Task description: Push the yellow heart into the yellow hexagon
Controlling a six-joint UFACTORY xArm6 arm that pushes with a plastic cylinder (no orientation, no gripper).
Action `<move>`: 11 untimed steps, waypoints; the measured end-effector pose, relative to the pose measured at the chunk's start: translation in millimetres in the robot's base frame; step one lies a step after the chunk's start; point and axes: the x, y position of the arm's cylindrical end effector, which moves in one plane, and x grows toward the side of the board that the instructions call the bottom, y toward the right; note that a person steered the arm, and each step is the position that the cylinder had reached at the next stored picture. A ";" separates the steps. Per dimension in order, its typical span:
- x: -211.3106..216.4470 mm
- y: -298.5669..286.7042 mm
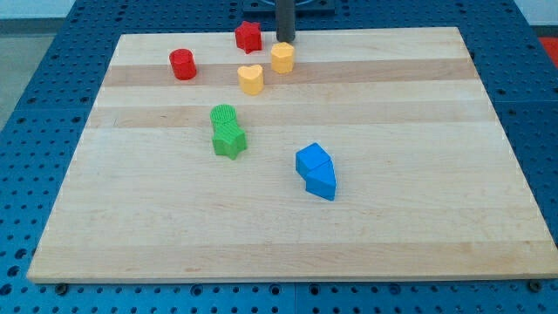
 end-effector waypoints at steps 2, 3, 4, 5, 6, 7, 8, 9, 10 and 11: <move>20.3 -95.1; 36.8 -125.2; 38.0 -140.5; 33.8 -111.2; 50.0 -85.6; 79.5 -122.8; 135.4 -135.0; 157.9 -137.0; 151.2 -110.8; 132.0 -66.9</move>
